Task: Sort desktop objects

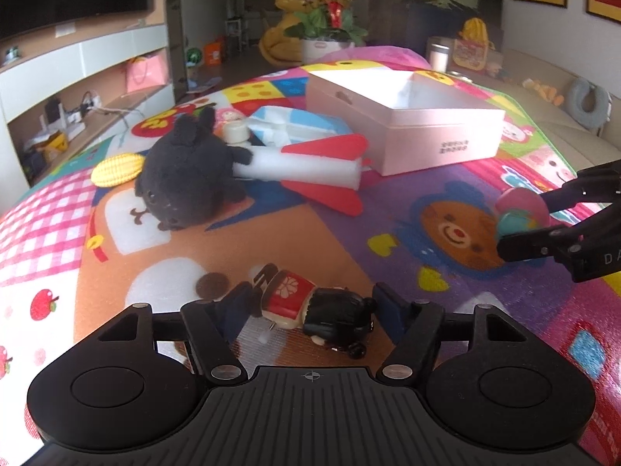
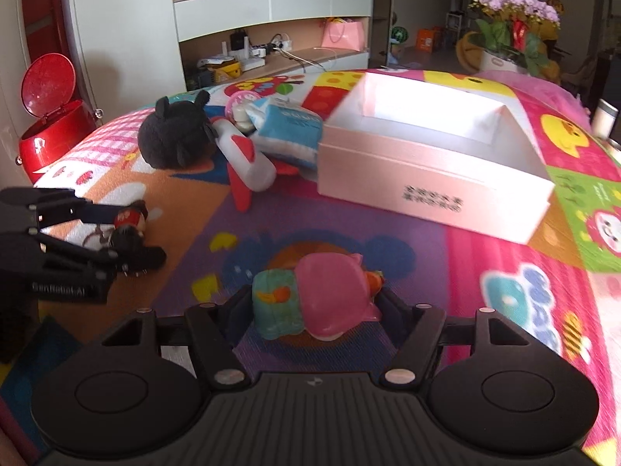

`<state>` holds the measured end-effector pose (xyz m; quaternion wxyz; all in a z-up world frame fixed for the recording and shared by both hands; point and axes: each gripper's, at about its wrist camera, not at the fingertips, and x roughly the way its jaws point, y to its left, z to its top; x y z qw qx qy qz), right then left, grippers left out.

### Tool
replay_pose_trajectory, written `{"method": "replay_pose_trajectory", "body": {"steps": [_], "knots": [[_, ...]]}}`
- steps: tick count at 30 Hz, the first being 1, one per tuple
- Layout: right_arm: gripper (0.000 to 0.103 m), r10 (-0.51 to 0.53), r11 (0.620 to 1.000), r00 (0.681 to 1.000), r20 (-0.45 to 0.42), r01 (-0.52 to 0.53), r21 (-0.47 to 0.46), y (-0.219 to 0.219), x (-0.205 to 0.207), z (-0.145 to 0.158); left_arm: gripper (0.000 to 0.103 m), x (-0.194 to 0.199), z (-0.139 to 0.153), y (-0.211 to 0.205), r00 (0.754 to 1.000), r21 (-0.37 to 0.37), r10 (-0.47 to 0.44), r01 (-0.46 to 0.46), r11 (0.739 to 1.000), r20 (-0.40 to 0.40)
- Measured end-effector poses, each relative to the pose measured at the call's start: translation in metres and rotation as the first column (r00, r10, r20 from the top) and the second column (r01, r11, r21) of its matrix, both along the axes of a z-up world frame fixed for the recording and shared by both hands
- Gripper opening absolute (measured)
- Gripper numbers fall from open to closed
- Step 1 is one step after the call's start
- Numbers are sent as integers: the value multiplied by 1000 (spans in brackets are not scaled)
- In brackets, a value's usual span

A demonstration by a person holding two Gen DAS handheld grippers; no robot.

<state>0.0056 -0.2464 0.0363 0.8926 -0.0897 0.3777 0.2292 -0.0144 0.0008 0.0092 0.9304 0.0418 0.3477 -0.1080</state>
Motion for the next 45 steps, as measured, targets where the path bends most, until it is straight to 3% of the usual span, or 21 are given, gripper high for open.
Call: {"method": "replay_pose_trajectory", "body": {"steps": [5,10,12,14,17,20,25,33,38,40,42,45], "knots": [[67,-32,997,998,54,36,-70,-19,-29,11,73,-8,26,-25,993,-23,-102,103,994,68],[67,-72,990,971,229,97,-99,-32,-45,42,73,30,75,-67,954,-1,-196,201,980,227],[67,-111,982,940,324,153,-107,-34,-34,55,73,61,98,-80,937,-4,-184,194,981,298],[67,-147,976,908,393,197,-90,-34,-12,67,74,98,120,-87,929,-70,-135,169,983,345],[68,-176,976,857,485,218,-31,-26,32,83,98,142,146,-86,927,-146,-78,141,979,368],[83,-196,975,845,498,224,4,-18,70,83,97,151,155,-71,930,-122,-15,64,991,367],[86,-203,979,897,392,197,54,-20,75,60,100,113,124,-24,941,-75,76,-54,996,329],[87,-106,994,952,288,98,43,9,47,35,100,37,27,23,979,-12,158,-157,987,126],[86,62,998,942,329,-50,-45,57,26,25,100,14,0,58,953,-19,292,-292,956,84],[64,121,991,933,338,-95,-93,78,23,21,100,15,-1,68,943,-66,327,-323,944,55],[53,168,982,931,323,-130,-136,99,27,17,100,15,-3,72,944,-89,329,-325,942,36],[50,196,975,918,345,-144,-169,125,36,13,100,15,-5,69,950,-85,310,-307,948,29]]}}
